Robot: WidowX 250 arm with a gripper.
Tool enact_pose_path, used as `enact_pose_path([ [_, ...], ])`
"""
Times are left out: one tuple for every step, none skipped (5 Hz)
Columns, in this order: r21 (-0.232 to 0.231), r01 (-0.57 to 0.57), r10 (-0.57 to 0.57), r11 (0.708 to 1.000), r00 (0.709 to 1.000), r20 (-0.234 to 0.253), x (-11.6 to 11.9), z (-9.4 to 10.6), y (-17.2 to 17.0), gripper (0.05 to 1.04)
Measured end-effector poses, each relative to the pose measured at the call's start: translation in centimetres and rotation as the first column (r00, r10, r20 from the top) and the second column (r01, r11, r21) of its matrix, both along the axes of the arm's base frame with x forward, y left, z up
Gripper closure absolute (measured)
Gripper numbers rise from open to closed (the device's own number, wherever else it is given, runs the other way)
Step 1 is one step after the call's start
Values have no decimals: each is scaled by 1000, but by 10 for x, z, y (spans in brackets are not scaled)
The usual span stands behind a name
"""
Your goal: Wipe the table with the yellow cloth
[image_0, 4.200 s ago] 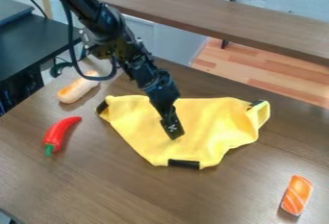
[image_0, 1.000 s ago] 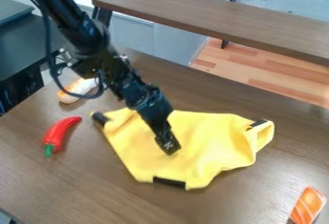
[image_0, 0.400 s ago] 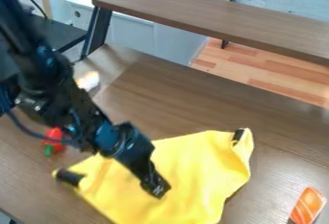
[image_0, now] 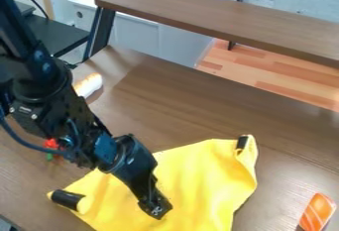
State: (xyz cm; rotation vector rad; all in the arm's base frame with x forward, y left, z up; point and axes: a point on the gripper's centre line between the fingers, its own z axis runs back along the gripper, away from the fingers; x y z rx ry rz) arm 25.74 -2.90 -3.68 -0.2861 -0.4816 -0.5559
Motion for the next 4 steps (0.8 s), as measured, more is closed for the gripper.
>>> enact_pose_path([
  [-3,43,-43,999,997,59,18,15,0,83],
  [-16,72,-69,997,990,122,35,44,2,84],
  [-36,103,-96,994,981,167,39,77,2,84],
  [-32,117,-112,993,985,132,28,114,2,84],
])
